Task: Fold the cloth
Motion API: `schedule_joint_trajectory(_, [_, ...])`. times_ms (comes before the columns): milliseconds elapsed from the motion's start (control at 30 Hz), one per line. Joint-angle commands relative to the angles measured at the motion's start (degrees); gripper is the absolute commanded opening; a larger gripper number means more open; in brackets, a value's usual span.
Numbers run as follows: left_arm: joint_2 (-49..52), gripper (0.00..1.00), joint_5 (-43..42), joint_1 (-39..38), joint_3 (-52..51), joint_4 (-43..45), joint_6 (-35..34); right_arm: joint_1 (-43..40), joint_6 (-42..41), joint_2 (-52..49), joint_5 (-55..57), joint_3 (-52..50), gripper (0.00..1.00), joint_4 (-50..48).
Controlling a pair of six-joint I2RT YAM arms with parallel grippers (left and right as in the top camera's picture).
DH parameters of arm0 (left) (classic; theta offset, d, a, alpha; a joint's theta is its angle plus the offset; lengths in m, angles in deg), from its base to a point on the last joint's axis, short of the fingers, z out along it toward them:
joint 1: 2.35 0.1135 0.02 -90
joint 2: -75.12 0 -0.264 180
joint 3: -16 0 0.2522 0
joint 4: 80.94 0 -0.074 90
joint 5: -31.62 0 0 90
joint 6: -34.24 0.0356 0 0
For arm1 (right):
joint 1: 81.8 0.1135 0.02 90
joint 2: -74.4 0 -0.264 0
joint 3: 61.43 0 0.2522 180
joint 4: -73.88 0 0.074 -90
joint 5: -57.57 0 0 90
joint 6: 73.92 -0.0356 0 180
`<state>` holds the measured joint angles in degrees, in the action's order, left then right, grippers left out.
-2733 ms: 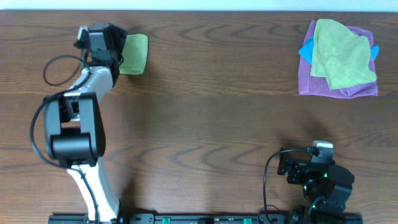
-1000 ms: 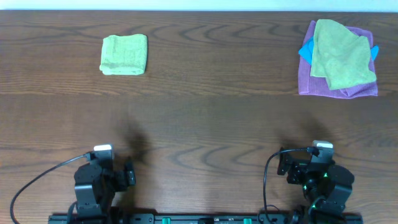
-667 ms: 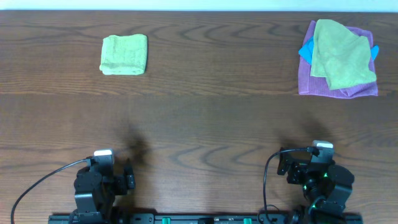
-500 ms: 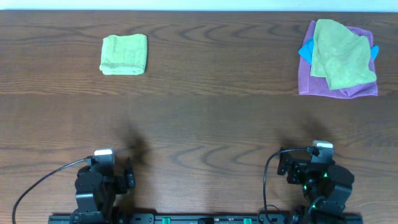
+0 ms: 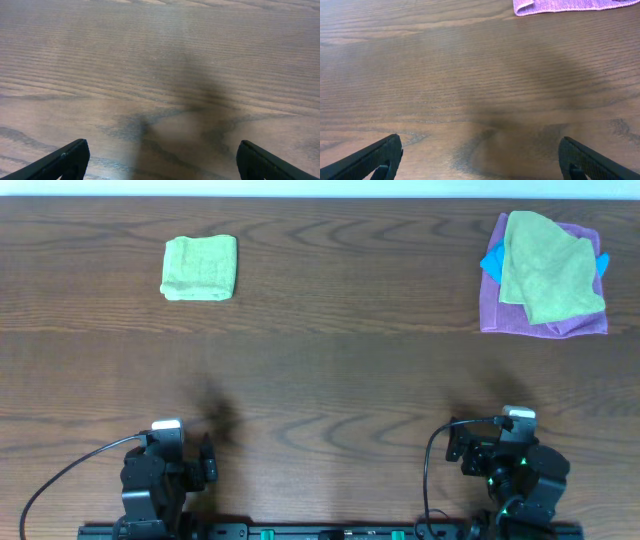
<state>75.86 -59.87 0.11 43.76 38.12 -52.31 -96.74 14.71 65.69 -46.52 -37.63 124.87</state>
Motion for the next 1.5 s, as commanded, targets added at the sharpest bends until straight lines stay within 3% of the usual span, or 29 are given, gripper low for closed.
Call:
schedule_joint_trajectory(0, [-0.5, 0.95, 0.4, -0.2, -2.7, -2.0, 1.0, -0.4, -0.5, 0.2, 0.0, -0.7, 0.99, 0.2])
schedule_joint_trajectory(867, [-0.5, 0.95, 0.4, -0.2, -2.7, -2.0, 1.0, -0.3, -0.5, 0.3, 0.0, -0.7, 0.99, 0.2])
schedule_joint_trajectory(1200, [-0.5, 0.95, 0.4, -0.2, -2.7, -2.0, 1.0, 8.3, -0.5, 0.3, 0.0, -0.7, 0.99, 0.2])
schedule_joint_trajectory(1467, [-0.5, 0.95, 0.4, -0.2, -2.7, -2.0, 1.0, 8.6, -0.5, 0.3, 0.0, -0.7, 0.99, 0.2])
